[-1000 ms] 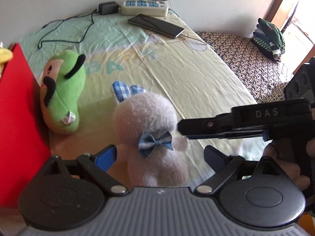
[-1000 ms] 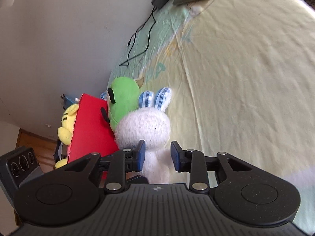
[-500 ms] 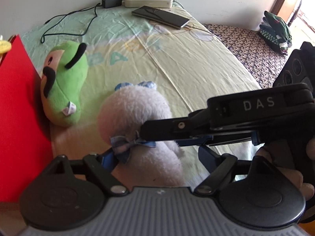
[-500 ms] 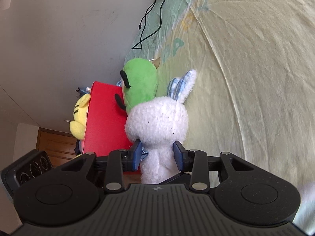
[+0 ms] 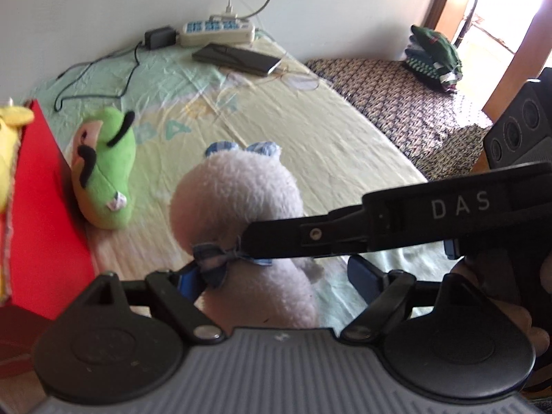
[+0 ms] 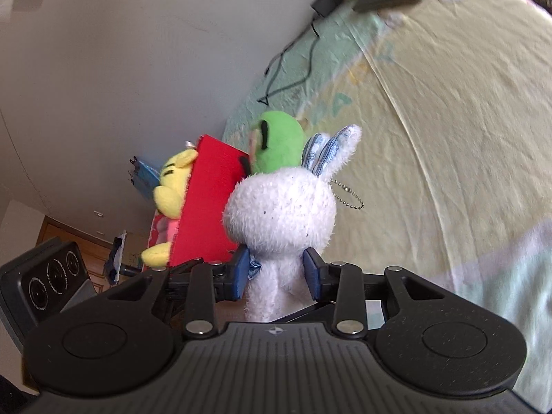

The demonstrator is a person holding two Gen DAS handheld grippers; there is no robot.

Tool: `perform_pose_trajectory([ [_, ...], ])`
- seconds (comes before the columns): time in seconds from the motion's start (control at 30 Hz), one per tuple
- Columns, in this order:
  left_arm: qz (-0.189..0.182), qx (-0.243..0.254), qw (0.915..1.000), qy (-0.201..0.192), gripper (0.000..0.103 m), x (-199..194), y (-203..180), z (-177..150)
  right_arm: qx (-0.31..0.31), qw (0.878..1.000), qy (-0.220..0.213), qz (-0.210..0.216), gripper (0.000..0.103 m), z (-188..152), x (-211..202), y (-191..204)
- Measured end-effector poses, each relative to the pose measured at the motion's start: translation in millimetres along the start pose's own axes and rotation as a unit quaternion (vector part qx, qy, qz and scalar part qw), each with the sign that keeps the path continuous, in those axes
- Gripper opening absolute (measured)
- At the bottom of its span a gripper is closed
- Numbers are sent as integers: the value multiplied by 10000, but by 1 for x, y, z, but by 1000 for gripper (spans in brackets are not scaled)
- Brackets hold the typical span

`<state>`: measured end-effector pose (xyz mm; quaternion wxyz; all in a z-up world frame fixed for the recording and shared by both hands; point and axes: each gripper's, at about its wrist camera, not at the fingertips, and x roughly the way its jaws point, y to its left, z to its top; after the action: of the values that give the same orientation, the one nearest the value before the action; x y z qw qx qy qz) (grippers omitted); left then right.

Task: Organize objects
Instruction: 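Lift the white bow-tie bunny and lower it toward the red box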

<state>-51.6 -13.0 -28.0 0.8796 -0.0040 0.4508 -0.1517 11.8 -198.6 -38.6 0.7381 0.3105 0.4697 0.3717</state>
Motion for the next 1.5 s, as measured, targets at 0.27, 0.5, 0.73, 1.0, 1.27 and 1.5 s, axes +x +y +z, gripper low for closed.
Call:
perform_pose_trajectory([
  [0.27,-145,367,9964,-750,85,-67,20,-2,-505,9957,-774,21,37,-14,-6,68],
  [0.5,-37,521,9885,-1416,85,-122,57,-3,-1026,9874,-1182,236,37,-18,11,128],
  [0.73,142,389,9838,-1742,86,-150,110,-10,-1481,9818,-1145,328,37,-15,53,168],
  [1.0,355,-76,9859,-1634,86,-145,173,-19,-1823,9810,-622,251,36,-10,115,191],
  [1.27,176,-652,9909,-1166,84,-118,219,-23,-1953,9799,-199,-369,34,-14,160,195],
  [1.5,325,-817,9916,-954,84,-113,239,-36,-1960,9780,185,-687,31,-22,185,198],
])
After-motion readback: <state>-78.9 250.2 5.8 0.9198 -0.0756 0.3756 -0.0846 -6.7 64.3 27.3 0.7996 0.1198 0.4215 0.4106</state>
